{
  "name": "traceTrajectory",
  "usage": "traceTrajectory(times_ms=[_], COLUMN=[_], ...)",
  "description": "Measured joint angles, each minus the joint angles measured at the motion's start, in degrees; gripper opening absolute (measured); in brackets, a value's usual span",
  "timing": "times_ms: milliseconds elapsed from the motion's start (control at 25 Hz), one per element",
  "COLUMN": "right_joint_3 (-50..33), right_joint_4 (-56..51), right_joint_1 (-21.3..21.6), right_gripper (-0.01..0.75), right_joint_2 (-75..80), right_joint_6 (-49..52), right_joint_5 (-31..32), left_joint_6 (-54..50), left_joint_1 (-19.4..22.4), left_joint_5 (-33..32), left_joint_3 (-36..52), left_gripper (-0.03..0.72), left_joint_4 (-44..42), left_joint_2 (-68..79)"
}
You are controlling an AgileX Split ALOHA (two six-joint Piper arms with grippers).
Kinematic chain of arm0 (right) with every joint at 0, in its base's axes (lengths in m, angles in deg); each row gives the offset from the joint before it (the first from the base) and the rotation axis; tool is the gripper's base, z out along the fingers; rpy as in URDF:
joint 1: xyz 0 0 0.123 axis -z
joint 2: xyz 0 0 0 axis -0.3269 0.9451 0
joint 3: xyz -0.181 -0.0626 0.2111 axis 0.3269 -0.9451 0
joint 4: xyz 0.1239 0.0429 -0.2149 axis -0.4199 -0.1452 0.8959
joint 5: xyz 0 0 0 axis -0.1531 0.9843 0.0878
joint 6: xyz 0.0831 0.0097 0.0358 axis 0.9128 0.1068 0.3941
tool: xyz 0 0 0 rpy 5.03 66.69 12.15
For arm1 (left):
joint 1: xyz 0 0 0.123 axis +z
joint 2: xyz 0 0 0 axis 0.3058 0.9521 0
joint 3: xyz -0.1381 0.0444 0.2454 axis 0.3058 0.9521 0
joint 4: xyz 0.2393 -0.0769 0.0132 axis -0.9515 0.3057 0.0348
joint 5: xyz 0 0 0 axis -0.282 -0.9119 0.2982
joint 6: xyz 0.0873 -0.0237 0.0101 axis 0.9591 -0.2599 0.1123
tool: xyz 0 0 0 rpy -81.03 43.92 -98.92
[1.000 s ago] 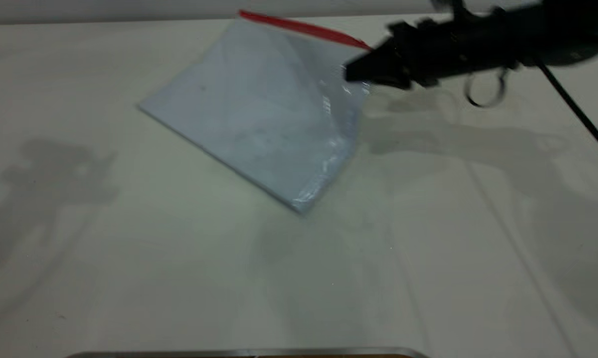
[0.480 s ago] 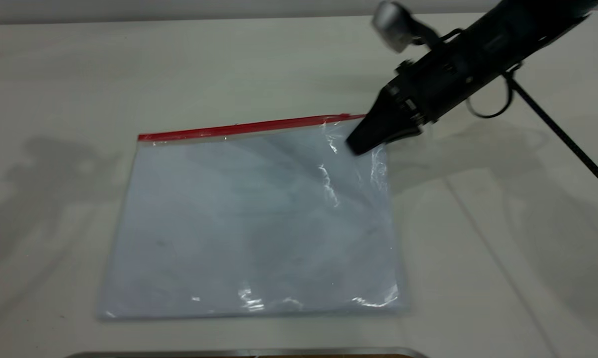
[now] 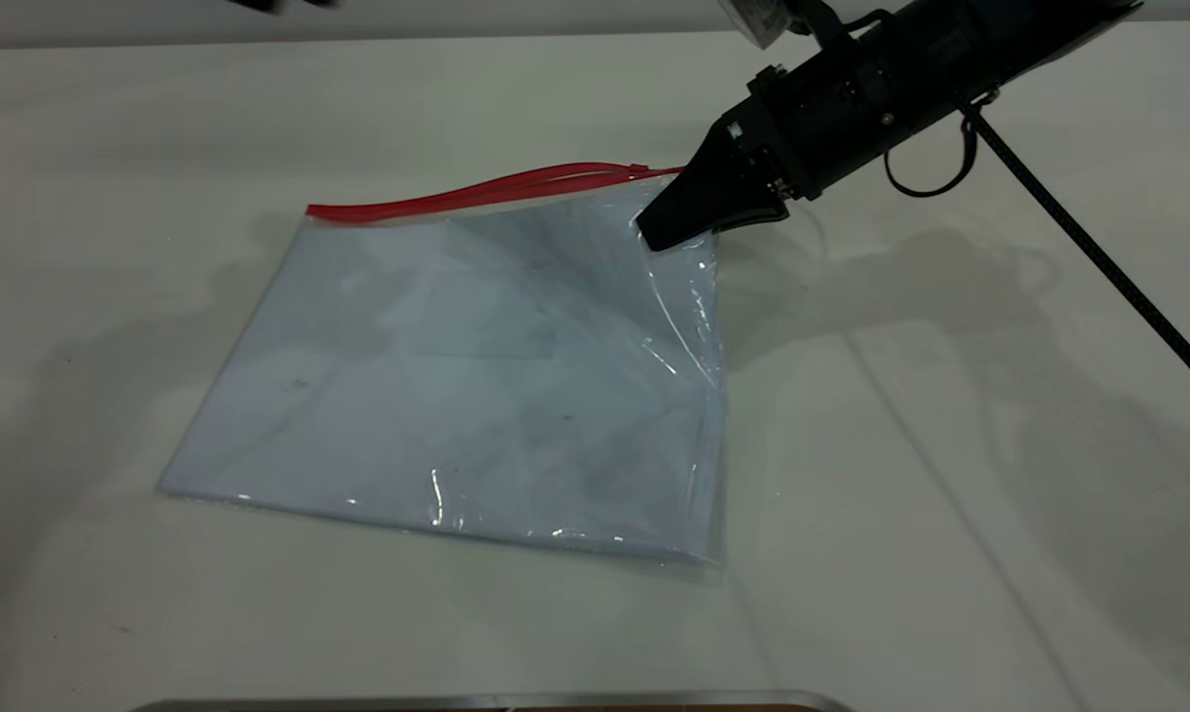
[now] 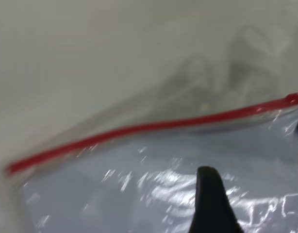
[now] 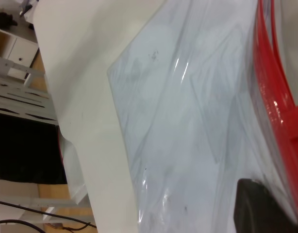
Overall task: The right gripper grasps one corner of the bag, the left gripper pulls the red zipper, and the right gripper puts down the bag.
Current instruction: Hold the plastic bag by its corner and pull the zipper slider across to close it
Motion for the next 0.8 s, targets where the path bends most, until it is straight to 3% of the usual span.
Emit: traceTrajectory(times_ms=[320, 600, 800], right_joint_3=[0.37, 0.37, 0.37], right_joint_4=[-0.36, -0.54, -1.45], right_joint_1=[-0.57, -0.57, -1.04], right_gripper=[0.037, 0.037, 0.037], right_joint_2=[0.00, 0.00, -0.68], right_joint_6=[-1.02, -2.07, -11.37], right_joint_5=[0.00, 0.95, -1.24], left_joint_6=[10.25, 14.45, 15.70], left_joint_1=[-2.11, -4.94, -6.51], left_joint_5=[-15.66, -18.54, -18.93], left_joint_3=[-16.32, -26.93, -29.21], left_gripper=[0.519, 0.517, 0.487], left_joint_4=[2.87, 2.71, 2.70], left_joint_2=[17.66, 24.80, 25.83])
